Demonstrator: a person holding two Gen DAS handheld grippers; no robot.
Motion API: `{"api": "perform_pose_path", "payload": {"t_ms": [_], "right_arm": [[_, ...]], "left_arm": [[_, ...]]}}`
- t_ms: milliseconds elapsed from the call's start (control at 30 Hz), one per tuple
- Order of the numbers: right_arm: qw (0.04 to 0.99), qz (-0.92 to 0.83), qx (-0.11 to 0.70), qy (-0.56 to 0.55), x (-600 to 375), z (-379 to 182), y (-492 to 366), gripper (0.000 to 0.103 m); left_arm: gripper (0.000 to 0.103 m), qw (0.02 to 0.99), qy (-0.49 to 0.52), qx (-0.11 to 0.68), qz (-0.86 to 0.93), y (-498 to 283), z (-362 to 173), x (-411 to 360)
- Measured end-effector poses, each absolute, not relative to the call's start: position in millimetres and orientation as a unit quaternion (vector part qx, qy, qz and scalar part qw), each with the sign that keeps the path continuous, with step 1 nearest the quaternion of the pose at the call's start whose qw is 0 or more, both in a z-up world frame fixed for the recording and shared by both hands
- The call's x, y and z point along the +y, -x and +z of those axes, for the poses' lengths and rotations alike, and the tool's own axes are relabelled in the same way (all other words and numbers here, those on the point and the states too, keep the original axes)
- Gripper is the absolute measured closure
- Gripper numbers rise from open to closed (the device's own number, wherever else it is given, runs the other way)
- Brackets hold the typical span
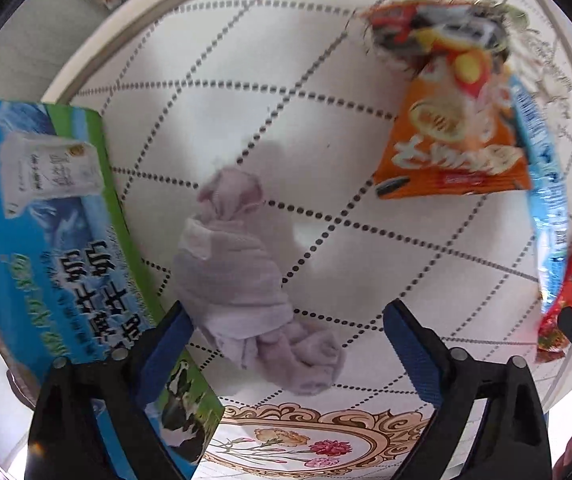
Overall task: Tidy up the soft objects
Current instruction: 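Grasp the lilac cloth with the left tool while the right tool grasps the red floral packet, then carry the cloth and red packet into the box and open both tools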
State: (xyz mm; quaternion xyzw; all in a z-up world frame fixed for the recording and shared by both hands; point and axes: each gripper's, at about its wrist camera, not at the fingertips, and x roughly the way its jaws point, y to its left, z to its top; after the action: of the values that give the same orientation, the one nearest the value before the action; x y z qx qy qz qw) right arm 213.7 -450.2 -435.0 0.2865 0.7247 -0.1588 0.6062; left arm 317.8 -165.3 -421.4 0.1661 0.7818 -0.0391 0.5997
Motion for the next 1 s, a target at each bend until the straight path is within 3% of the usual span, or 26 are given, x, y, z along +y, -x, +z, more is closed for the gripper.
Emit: {"api": "perform_pose_path", "payload": {"t_ms": [67, 133, 200, 233, 567, 1000], "right_arm": [[0.604, -0.154, 0.729, -0.282, -446, -439, -216, 0.027], [0.601, -0.154, 0.734, -0.275, -441, -443, -217, 0.042], [0.604, -0.157, 0.736, -0.264, -436, -444, -216, 0.048], [0.606, -0.158, 0.735, -0.258, -433, -444, -216, 0.049], [0.628, -0.161, 0.72, -0.246, -424, -414, -201, 0.055], [0.709, -0.089, 0.661, -0.229, -369, -291, -190, 0.055]], "left_arm": [[0.028, 0.602, -0.164, 0.781, -0.03, -317, -428, -163], [0.034, 0.608, -0.141, 0.781, -0.03, -316, -428, -158], [0.059, 0.612, -0.113, 0.782, -0.038, -317, -425, -154], [0.063, 0.614, -0.108, 0.781, -0.038, -314, -423, -155], [0.07, 0.646, -0.083, 0.757, -0.062, -270, -394, -155], [0.07, 0.735, -0.037, 0.665, -0.124, -237, -239, -102]]}}
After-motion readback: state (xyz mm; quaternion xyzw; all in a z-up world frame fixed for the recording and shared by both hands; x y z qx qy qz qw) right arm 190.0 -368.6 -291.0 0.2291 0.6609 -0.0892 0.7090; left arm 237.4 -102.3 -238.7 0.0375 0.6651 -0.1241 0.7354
